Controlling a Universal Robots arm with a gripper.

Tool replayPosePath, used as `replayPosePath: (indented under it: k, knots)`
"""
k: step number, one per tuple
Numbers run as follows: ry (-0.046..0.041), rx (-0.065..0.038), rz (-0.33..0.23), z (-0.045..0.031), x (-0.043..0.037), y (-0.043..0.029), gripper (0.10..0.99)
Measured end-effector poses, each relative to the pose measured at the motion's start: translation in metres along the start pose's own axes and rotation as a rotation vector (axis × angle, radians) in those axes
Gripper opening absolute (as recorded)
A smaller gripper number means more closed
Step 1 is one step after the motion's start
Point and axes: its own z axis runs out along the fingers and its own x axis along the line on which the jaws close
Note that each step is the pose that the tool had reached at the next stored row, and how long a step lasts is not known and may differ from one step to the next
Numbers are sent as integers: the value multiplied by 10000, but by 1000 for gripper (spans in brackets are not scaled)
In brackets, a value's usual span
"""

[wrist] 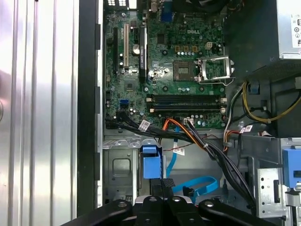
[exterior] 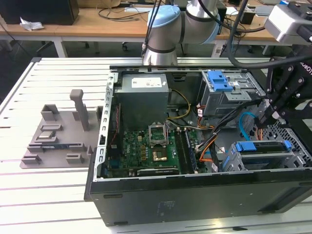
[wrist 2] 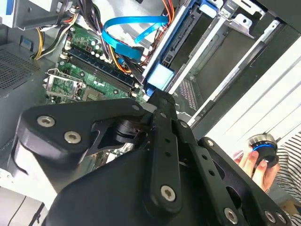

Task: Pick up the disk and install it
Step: 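Insert the disk into the insertion slot, then insert the first disk wire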

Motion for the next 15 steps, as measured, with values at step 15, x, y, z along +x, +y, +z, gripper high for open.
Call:
replayPosePath:
  k: [15]
  knots:
    - [6,-23,-118,4,-33,-169,106]
